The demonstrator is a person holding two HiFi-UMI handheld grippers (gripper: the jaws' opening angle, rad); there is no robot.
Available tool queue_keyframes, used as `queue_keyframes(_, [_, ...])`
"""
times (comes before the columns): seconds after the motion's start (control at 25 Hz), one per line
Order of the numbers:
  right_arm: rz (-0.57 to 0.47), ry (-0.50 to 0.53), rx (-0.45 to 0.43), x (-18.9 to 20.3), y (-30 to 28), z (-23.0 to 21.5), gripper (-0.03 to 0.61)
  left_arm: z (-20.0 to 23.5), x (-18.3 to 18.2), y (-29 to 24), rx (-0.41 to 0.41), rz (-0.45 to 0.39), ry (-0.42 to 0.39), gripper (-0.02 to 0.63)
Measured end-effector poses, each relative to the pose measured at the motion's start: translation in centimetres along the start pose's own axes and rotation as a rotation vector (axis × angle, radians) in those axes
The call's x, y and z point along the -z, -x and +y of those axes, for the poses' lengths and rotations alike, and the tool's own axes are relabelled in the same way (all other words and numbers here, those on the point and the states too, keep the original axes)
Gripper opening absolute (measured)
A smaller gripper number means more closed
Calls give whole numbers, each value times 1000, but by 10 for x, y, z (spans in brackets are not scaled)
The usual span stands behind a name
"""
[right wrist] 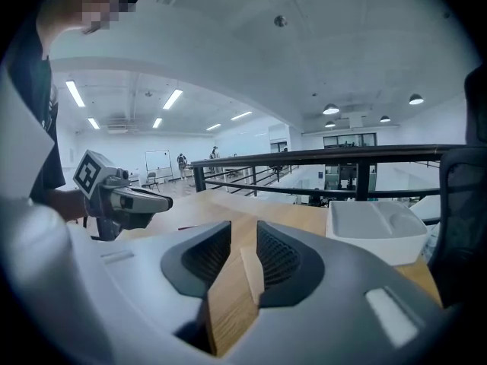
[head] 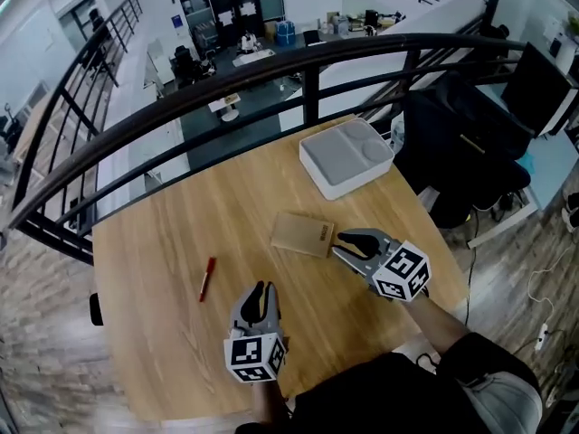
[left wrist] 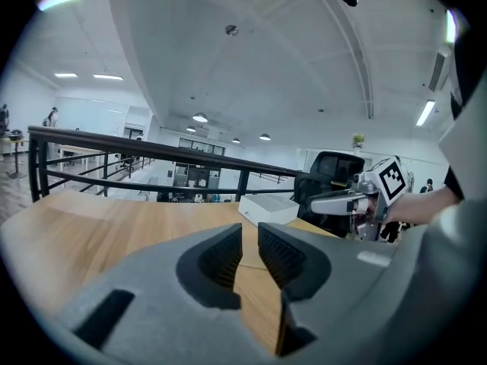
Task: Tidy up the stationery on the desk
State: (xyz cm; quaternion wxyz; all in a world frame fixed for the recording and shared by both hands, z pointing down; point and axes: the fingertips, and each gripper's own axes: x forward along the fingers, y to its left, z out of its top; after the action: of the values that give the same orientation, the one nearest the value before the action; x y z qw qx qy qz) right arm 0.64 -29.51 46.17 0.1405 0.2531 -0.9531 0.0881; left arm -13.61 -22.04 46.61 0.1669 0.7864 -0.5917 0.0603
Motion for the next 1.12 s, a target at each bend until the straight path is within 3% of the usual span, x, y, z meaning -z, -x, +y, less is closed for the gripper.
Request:
queue_keyframes(0.56, [175,24,-95,64,-70,-65,127,-6,23,-34,-109,32,42,110])
queue_keyframes(1.12, [343,25,-140,115,-129,-96,198,-1,48,-14,-212,65,105,115])
